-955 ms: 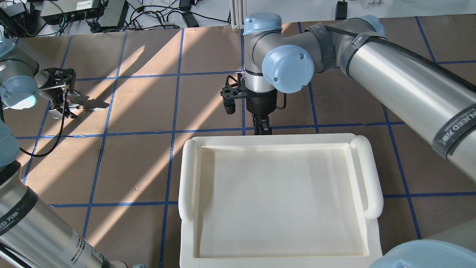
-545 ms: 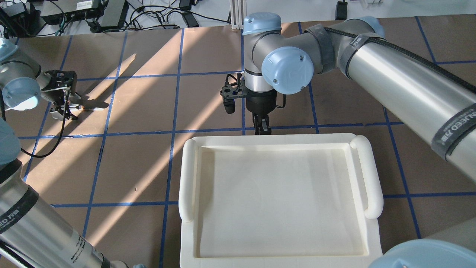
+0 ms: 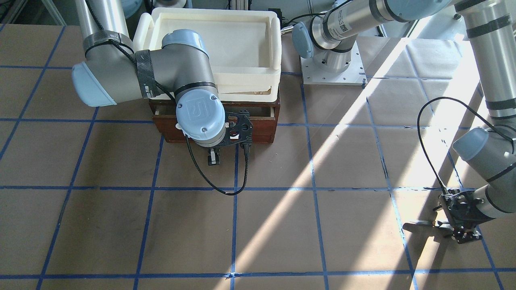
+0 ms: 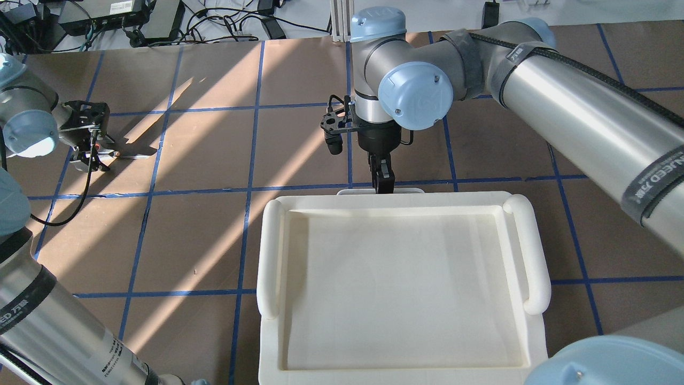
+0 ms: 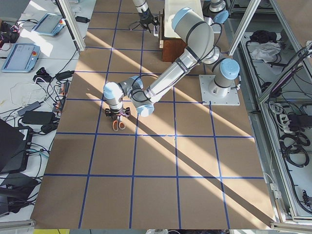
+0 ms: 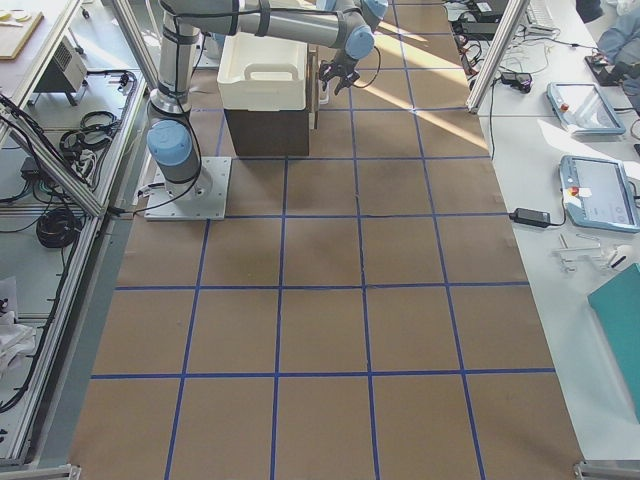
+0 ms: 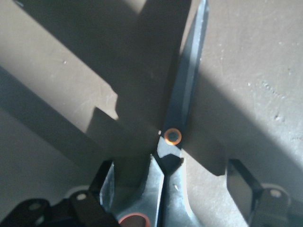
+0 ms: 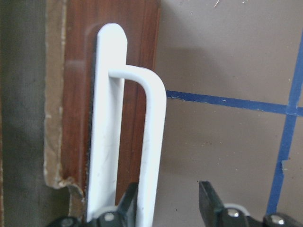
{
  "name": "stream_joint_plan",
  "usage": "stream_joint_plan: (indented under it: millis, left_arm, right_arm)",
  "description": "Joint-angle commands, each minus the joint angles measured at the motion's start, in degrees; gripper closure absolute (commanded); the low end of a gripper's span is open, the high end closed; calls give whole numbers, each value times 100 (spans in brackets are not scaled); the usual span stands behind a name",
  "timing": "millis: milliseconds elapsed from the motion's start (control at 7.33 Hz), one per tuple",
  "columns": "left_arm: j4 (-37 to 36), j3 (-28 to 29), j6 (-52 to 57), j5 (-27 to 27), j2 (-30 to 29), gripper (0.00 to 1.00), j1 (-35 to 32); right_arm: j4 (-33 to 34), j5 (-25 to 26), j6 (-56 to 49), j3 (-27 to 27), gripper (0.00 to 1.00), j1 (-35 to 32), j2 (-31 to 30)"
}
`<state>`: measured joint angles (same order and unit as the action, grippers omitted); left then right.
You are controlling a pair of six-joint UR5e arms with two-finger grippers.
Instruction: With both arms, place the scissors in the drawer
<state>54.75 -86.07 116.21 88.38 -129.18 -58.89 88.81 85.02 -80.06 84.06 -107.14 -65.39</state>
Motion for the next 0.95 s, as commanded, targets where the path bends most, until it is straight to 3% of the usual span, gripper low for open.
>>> stream_joint_plan:
  millis: [0,136,273,818]
  left_arm:
    - [0,3,15,4,-10,27,0]
    - [0,3,146,22,-2,77,0]
    - [0,3,173,30,16,100,-9]
    - [44,11,244,13,147,100,-61]
  right_arm:
    - [31,102,-36,-458,48,35,262]
    - [40,111,-36,-669,48,70,429]
    - [75,103,-80,-793,48,140,535]
    - [356,111,-115,-1259,48,202,852]
